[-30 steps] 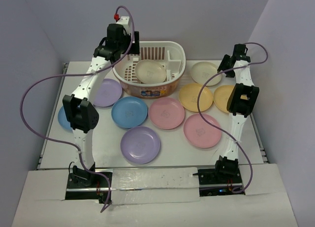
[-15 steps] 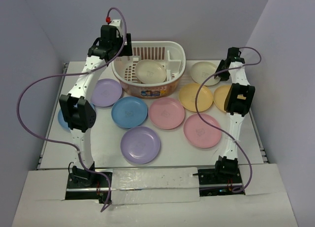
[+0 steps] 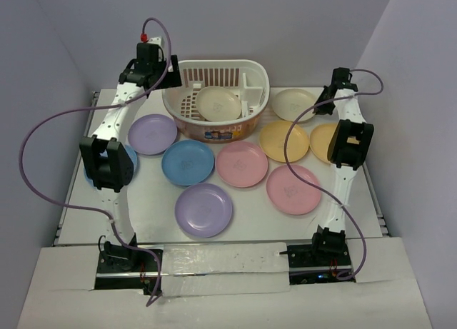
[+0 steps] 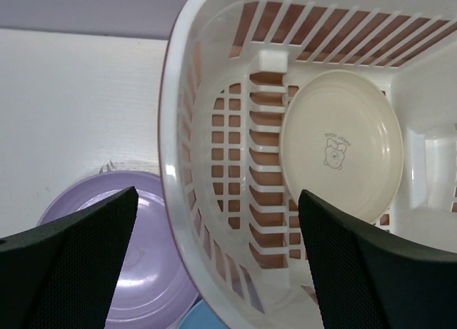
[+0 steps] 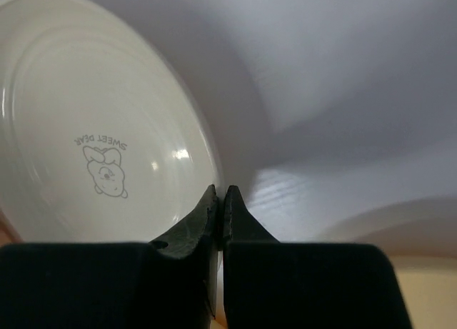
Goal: Place the plates into the plastic bin on the countertop
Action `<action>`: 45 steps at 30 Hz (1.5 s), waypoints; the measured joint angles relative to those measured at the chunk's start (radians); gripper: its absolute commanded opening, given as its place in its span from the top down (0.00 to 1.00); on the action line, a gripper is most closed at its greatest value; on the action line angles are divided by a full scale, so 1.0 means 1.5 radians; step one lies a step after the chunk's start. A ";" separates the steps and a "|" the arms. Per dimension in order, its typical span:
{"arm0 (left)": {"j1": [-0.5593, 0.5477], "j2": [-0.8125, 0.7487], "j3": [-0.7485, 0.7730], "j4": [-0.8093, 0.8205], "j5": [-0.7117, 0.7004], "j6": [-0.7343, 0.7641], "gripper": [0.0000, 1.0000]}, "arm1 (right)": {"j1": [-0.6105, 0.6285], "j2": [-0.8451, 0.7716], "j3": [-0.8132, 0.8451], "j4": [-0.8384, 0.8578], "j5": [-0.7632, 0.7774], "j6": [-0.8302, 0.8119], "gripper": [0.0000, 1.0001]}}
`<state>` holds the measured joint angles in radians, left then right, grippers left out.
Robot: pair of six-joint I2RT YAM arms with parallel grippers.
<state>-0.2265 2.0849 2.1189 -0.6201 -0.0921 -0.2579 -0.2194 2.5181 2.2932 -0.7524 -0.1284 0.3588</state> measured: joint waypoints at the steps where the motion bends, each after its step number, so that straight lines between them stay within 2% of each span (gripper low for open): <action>1: 0.005 -0.007 -0.011 0.000 0.000 -0.003 0.01 | -0.004 -0.011 -0.011 -0.001 0.001 0.004 1.00; 7: 0.036 -0.063 -0.072 0.002 0.000 -0.027 0.01 | -0.048 -0.113 -0.072 0.001 0.004 0.031 1.00; 12: 0.054 -0.104 -0.114 0.013 0.000 -0.036 0.01 | -0.068 -0.235 -0.118 0.032 -0.047 0.069 1.00; 17: 0.060 -0.136 -0.158 0.024 0.001 -0.036 0.01 | -0.059 -0.322 -0.110 0.085 -0.126 0.103 1.00; 20: 0.063 -0.150 -0.179 0.030 0.002 -0.036 0.01 | -0.025 -0.339 -0.082 0.094 -0.142 0.095 1.00; 32: 0.102 -0.220 -0.280 0.052 0.004 -0.040 0.01 | 0.330 -0.286 0.080 0.070 0.013 -0.074 1.00; 36: 0.124 -0.262 -0.335 0.062 0.008 -0.041 0.01 | 0.366 -0.232 0.086 0.073 0.060 -0.100 1.00; 45: 0.177 -0.314 -0.389 0.067 0.009 -0.034 0.01 | 0.373 -0.109 0.084 0.089 0.131 -0.131 1.00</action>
<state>0.0382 1.6146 1.5355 -0.5194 -0.0792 -0.3095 0.3401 2.3543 2.4195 -0.6184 0.0682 0.1629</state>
